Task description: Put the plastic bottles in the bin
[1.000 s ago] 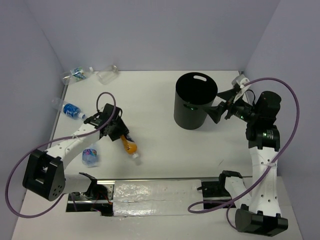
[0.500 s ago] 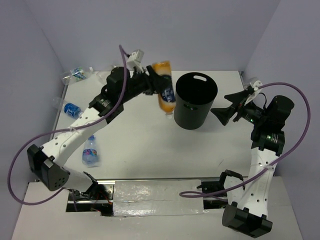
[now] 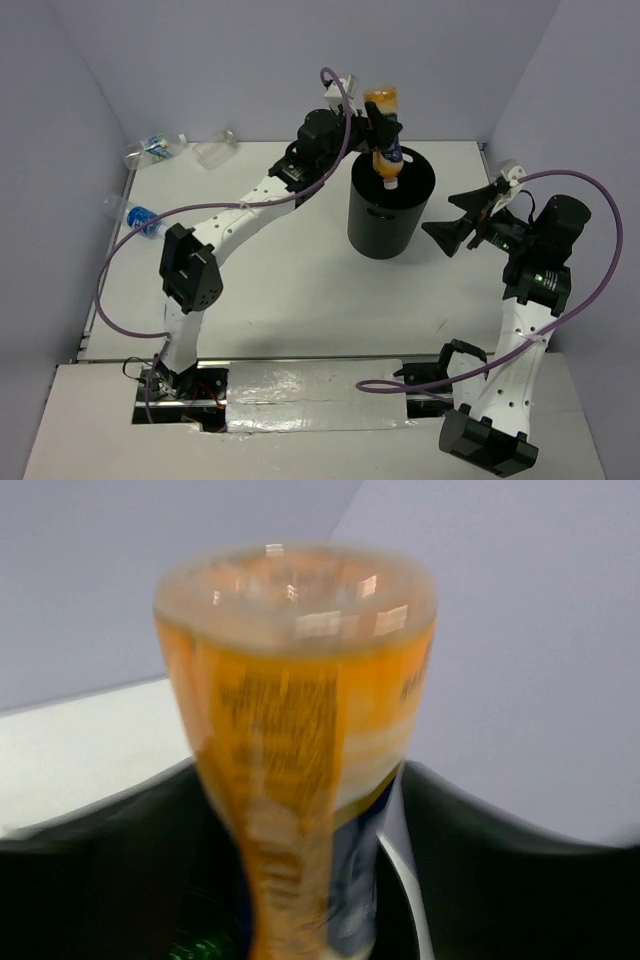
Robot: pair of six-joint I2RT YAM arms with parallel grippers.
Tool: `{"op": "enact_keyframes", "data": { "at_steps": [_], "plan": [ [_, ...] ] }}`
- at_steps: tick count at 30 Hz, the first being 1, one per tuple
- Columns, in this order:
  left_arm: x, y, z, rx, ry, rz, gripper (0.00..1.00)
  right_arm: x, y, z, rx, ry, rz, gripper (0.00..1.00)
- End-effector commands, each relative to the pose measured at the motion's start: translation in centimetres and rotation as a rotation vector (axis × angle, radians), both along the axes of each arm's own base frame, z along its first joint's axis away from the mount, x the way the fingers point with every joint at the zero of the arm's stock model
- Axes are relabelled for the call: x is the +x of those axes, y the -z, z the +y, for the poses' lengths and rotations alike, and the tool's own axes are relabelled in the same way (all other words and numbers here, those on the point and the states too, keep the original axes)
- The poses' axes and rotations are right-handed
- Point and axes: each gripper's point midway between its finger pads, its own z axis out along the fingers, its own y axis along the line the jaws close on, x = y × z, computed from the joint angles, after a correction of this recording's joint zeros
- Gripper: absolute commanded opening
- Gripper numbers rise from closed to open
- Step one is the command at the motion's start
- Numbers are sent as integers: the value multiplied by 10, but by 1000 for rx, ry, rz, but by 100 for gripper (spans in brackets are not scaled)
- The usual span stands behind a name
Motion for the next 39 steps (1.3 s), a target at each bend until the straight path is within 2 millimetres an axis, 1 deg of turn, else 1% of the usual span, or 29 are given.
{"op": "enact_keyframes", "data": {
  "at_steps": [1,4,6,7,9,11,12,13,14,15,16,17,19,20,21,22,23,24,25,26,27,28,29,30,32,33,35,36,39],
  "plan": [
    [9,-26,-1,-21,-49,-54,98,-6,-2,2,-19,-8,-27,100],
    [5,-24,-2,-4,-34,-35,99,-5,-1,2,-18,-9,-26,100],
    [-1,-34,5,8,-35,-43,99,-5,-1,2,-17,-20,-24,100],
    [-6,-31,7,31,-27,-35,99,-6,-1,4,-13,-35,-23,100],
    [-18,-43,19,53,-30,-51,99,-8,-1,7,-23,-53,-32,100],
    [-35,-50,36,94,-31,-59,99,-12,-3,25,-43,-106,-45,100],
    [-43,-54,43,104,-31,-64,99,-9,-4,21,-54,-72,-48,100],
    [-49,-56,50,120,-35,-66,99,-15,-6,39,-63,-131,-58,100],
    [-67,-57,66,148,-32,-58,100,-7,-4,39,-86,-81,-56,100],
    [-75,-55,76,180,-33,-66,99,-7,-3,49,-93,-98,-54,100],
    [-84,-55,85,200,-33,-70,99,-13,-2,74,-88,-188,-39,100],
    [-104,-53,107,229,-48,-61,99,-7,1,81,-97,-175,-19,100],
    [-121,-49,133,290,-72,-78,99,2,9,106,-108,-232,46,100],
    [-140,-46,162,320,-122,-86,99,-7,14,135,-117,-319,81,100],
    [-148,-44,179,321,-163,-83,99,1,22,145,-142,-296,107,100],
    [-155,-42,195,323,-201,-81,99,12,34,165,-156,-308,170,100],
    [-176,-42,222,308,-238,-97,99,1,41,194,-175,-375,197,100],
    [-182,-39,241,303,-302,-94,99,4,50,209,-195,-373,228,100],
    [-190,-39,255,292,-332,-102,99,12,63,236,-212,-395,303,100],
    [-209,-36,277,266,-363,-121,99,1,70,262,-230,-448,340,100],
    [-215,-36,294,245,-416,-127,99,7,81,291,-251,-484,402,100],
    [-231,-32,311,216,-438,-148,99,4,86,309,-244,-499,460,100],
    [-237,-30,319,197,-454,-150,99,-7,89,332,-245,-538,503,100],
    [-243,-26,329,188,-479,-146,99,-1,96,359,-255,-556,545,100],
    [-258,-20,344,150,-496,-145,99,-4,102,391,-265,-562,592,100],
    [-261,-16,349,147,-505,-136,99,-9,109,420,-286,-580,601,100],
    [-270,-4,360,149,-518,-108,99,0,121,444,-280,-487,648,100],
    [-272,1,363,152,-523,-96,99,5,131,465,-239,-432,727,100],
    [-281,17,370,159,-521,-57,99,20,152,494,-125,-331,849,100]
  ]
}}
